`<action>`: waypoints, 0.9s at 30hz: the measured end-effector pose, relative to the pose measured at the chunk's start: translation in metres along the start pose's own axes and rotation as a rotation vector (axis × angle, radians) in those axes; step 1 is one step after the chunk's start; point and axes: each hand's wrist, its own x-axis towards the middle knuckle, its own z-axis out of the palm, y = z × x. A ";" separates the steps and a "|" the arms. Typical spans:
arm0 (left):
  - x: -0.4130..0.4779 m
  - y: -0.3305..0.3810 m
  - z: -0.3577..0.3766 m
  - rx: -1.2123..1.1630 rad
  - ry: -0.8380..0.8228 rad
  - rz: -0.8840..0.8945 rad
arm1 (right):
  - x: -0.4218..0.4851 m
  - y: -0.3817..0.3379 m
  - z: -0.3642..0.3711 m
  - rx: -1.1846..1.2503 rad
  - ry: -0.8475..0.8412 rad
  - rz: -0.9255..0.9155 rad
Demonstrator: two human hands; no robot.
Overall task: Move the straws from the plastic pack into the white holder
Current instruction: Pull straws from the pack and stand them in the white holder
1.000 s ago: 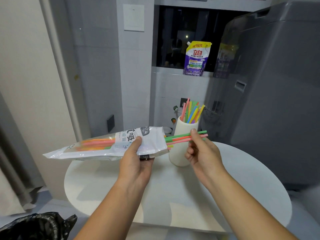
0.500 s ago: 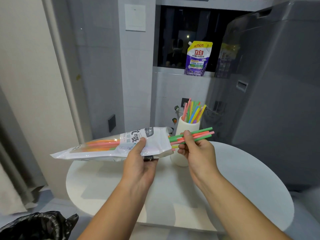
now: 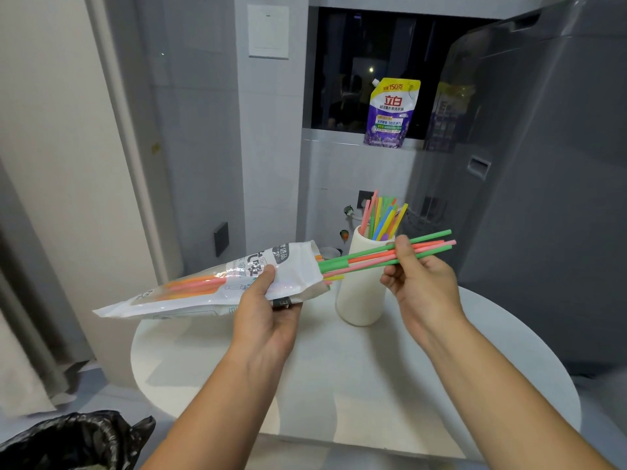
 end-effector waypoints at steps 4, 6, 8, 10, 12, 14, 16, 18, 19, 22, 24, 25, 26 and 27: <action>-0.002 0.000 0.001 -0.006 0.011 0.002 | 0.006 -0.009 -0.006 -0.089 -0.026 -0.043; -0.004 -0.001 0.002 -0.011 0.016 0.003 | 0.009 -0.009 -0.007 -0.121 -0.038 -0.051; -0.003 -0.003 0.001 -0.015 0.022 -0.002 | 0.011 -0.008 -0.007 -0.139 -0.037 -0.056; -0.002 -0.004 0.001 -0.016 0.030 -0.002 | 0.014 -0.008 -0.008 -0.190 -0.034 -0.082; 0.000 -0.004 0.001 -0.009 0.035 -0.002 | 0.017 -0.010 -0.011 -0.270 -0.032 -0.118; 0.000 -0.005 0.001 -0.015 0.038 -0.004 | 0.020 -0.013 -0.013 -0.338 -0.031 -0.144; 0.004 -0.006 -0.001 -0.028 0.041 -0.002 | 0.022 -0.018 -0.015 -0.369 -0.027 -0.158; 0.007 -0.006 -0.001 -0.037 0.048 -0.003 | 0.026 -0.025 -0.017 -0.371 -0.008 -0.174; 0.009 -0.006 -0.001 -0.037 0.052 -0.003 | 0.028 -0.029 -0.019 -0.368 0.002 -0.183; 0.009 -0.006 0.000 -0.031 0.055 -0.006 | 0.035 -0.040 -0.024 -0.397 0.017 -0.202; 0.009 -0.006 0.001 -0.029 0.062 -0.004 | 0.039 -0.048 -0.027 -0.403 0.024 -0.220; 0.009 -0.007 0.002 -0.030 0.064 -0.001 | 0.041 -0.052 -0.029 -0.399 0.030 -0.230; 0.009 -0.007 0.002 -0.028 0.066 0.004 | 0.042 -0.057 -0.030 -0.397 0.035 -0.240; 0.010 -0.007 0.002 -0.023 0.069 0.009 | 0.044 -0.062 -0.032 -0.397 0.041 -0.249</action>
